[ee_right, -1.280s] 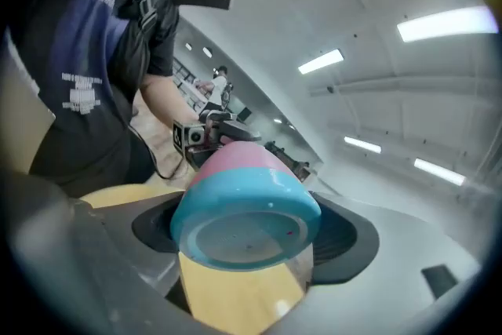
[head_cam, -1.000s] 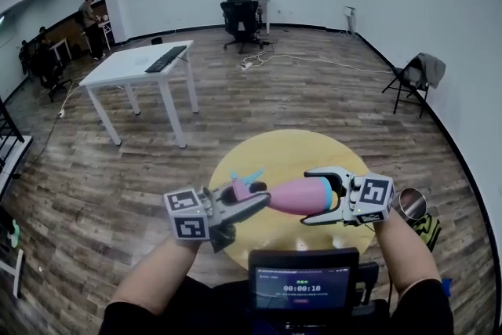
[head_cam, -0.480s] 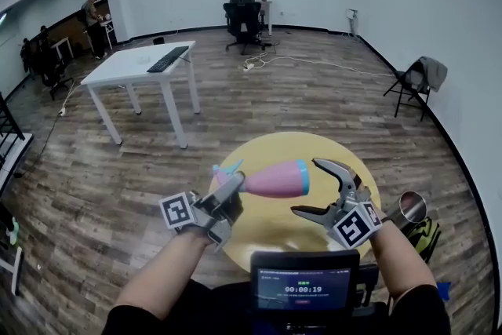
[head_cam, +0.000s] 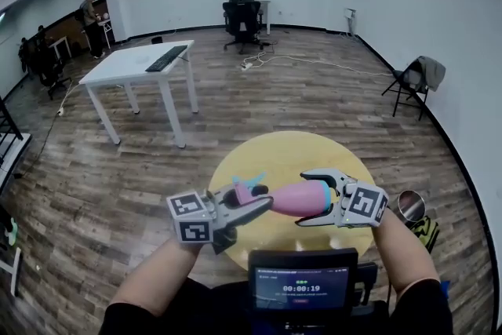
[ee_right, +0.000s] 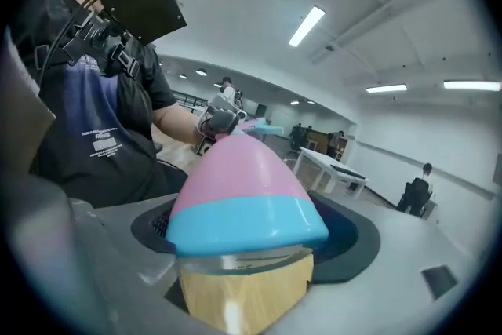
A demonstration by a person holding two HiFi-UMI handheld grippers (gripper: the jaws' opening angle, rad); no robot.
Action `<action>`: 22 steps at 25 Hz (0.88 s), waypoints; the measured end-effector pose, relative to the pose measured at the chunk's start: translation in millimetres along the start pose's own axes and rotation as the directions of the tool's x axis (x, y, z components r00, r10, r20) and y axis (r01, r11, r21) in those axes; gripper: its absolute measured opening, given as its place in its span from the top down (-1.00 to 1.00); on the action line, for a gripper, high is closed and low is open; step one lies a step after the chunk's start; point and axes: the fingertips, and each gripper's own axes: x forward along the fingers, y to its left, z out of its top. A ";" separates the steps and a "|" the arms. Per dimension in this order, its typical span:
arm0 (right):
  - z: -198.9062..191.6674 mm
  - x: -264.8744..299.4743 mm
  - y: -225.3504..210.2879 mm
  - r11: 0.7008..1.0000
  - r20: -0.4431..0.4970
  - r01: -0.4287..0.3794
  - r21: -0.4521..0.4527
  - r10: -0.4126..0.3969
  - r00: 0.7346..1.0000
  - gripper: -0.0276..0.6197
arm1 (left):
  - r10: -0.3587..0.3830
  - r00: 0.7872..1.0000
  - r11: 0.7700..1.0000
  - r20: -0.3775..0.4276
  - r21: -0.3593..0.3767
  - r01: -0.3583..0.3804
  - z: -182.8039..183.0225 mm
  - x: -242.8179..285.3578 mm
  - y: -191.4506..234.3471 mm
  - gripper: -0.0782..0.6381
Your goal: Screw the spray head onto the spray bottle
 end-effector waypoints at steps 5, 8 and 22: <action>14.4 7.1 -15.1 0.974 0.023 0.200 -0.109 -0.199 0.980 -0.56 | 0.069 0.976 0.932 0.205 -0.362 0.011 15.1 -29.2 39.9 0.33; 21.0 -9.5 -34.7 0.853 0.066 0.400 -0.336 -0.402 0.913 -0.72 | 0.203 0.904 0.811 0.376 -0.583 0.060 20.4 -62.6 76.9 0.33; 44.4 -10.4 6.9 0.995 0.168 0.049 -0.092 -0.033 0.985 -0.57 | -0.043 0.990 0.979 0.138 -0.190 0.069 13.1 -8.8 -2.4 0.30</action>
